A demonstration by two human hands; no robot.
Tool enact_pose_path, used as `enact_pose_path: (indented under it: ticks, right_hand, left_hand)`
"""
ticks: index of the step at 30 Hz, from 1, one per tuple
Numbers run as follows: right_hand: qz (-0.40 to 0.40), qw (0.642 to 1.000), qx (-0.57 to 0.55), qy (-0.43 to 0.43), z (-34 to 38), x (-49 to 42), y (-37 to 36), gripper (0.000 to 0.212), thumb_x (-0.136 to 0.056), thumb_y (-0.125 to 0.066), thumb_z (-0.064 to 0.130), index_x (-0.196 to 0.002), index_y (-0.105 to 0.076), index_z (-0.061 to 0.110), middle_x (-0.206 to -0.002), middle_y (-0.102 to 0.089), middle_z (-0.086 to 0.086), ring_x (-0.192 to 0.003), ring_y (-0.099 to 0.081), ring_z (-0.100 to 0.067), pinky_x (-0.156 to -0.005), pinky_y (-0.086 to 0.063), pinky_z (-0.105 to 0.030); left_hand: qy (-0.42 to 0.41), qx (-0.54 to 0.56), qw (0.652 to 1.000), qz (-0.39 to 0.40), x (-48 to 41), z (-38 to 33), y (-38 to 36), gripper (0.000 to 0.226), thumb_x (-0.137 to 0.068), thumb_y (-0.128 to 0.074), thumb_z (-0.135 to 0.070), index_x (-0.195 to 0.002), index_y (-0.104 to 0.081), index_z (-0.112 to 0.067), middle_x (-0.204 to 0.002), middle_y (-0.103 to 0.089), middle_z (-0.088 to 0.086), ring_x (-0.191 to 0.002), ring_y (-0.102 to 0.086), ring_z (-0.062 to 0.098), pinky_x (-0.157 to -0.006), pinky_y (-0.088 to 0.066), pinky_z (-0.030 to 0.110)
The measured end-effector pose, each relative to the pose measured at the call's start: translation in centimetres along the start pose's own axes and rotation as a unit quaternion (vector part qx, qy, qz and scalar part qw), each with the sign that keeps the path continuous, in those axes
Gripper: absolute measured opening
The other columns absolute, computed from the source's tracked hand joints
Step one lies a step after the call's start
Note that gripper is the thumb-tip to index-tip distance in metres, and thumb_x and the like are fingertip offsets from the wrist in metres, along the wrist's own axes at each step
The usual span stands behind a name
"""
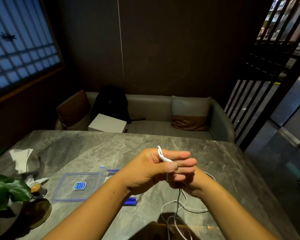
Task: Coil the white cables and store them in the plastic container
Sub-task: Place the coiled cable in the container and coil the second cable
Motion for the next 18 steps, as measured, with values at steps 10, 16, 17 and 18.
enact_pose_path:
  ticks: [10, 16, 17, 18]
  right_hand:
    - [0.077, 0.969, 0.229, 0.048, -0.4, 2.7, -2.4, 0.036, -0.100, -0.045, 0.024, -0.087, -0.074, 0.006, -0.050, -0.048, 0.000, -0.041, -0.032, -0.008, -0.043, -0.025, -0.021]
    - [0.088, 0.957, 0.260, 0.091, 1.4, 4.8, -2.0, 0.020, -0.095, -0.059, 0.016, -0.088, -0.074, 0.005, -0.053, -0.051, -0.003, -0.039, -0.038, -0.001, -0.043, -0.031, -0.010]
    - [0.085, 0.958, 0.255, 0.100, 1.9, 5.1, -1.7, 0.019, -0.095, -0.060, 0.014, -0.086, -0.073, 0.004, -0.053, -0.050, -0.003, -0.039, -0.039, -0.001, -0.043, -0.030, -0.010]
    - [0.076, 0.959, 0.252, 0.108, 2.3, 5.3, -1.3, 0.018, -0.094, -0.061, 0.012, -0.084, -0.073, 0.003, -0.052, -0.049, -0.002, -0.040, -0.039, -0.001, -0.042, -0.030, -0.010]
  left_hand:
    - [0.002, 0.046, 0.996, -0.075, -0.5, 0.6, 2.6, 0.036, -0.095, -0.047, 0.004, -0.129, -0.056, -0.002, -0.127, -0.066, 0.018, -0.118, -0.064, 0.032, -0.097, -0.054, 0.036]
    - [0.033, 0.025, 0.995, -0.096, -0.2, 1.6, 4.0, 0.035, -0.096, -0.048, 0.003, -0.130, -0.056, -0.001, -0.127, -0.066, 0.018, -0.118, -0.064, 0.031, -0.096, -0.054, 0.036]
    - [0.044, 0.025, 0.994, -0.093, 0.0, 1.7, 4.1, 0.035, -0.096, -0.047, 0.004, -0.130, -0.055, 0.000, -0.127, -0.066, 0.018, -0.118, -0.064, 0.032, -0.096, -0.055, 0.036]
    - [0.055, 0.027, 0.994, -0.089, 0.1, 1.9, 4.1, 0.035, -0.096, -0.047, 0.004, -0.130, -0.055, 0.000, -0.127, -0.066, 0.018, -0.118, -0.064, 0.032, -0.096, -0.055, 0.036]
Point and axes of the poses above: each hand's wrist, its own x-axis away from the middle knuckle, its own y-axis out of the back of the hand, z = x × y, the point moved 9 cm from there along -x, towards the middle knuckle
